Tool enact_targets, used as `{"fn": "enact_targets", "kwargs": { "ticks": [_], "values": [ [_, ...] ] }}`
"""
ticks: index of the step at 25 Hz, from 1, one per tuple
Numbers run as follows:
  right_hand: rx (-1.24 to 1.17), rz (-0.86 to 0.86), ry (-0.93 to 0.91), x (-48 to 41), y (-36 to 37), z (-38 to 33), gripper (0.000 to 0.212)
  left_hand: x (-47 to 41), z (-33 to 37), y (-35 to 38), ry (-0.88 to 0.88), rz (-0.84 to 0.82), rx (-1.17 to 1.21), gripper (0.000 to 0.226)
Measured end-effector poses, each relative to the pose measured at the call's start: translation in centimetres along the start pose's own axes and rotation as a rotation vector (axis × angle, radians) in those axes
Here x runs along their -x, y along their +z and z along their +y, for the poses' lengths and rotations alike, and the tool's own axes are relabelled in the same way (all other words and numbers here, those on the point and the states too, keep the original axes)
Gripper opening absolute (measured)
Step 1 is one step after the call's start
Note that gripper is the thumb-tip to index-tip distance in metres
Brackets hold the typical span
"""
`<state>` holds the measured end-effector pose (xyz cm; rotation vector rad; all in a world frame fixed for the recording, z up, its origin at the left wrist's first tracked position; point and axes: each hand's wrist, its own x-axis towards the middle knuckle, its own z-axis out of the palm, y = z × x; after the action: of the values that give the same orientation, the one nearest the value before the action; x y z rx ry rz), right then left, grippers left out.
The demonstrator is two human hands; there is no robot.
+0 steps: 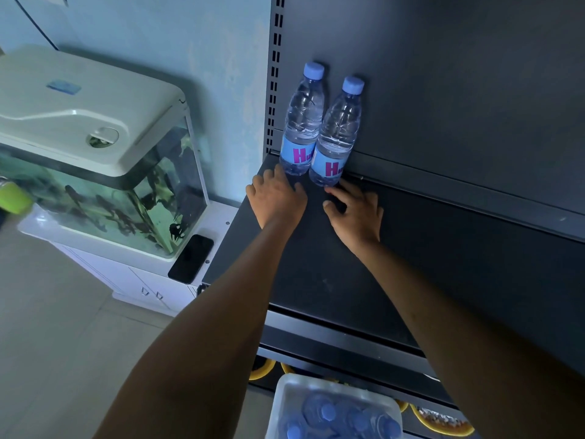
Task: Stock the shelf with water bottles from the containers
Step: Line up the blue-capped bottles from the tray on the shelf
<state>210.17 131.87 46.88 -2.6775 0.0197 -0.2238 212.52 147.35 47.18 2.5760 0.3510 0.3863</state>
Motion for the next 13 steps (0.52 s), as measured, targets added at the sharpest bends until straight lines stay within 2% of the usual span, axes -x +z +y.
{"fn": "enact_targets", "kwargs": {
  "ticks": [4,8,13],
  "values": [
    [0.122,-0.068,0.009,-0.14,0.08,-0.26,0.051,-0.08,0.13,-0.06,0.001,-0.046,-0.060,0.049],
    [0.149,-0.066,0.004,-0.08,0.14,-0.27,0.052,-0.09,0.38,-0.03,0.013,-0.073,-0.100,0.065],
    [0.146,-0.064,-0.002,-0.09,0.17,-0.11,0.053,-0.03,0.42,0.18,0.006,-0.074,-0.121,0.071]
  ]
}}
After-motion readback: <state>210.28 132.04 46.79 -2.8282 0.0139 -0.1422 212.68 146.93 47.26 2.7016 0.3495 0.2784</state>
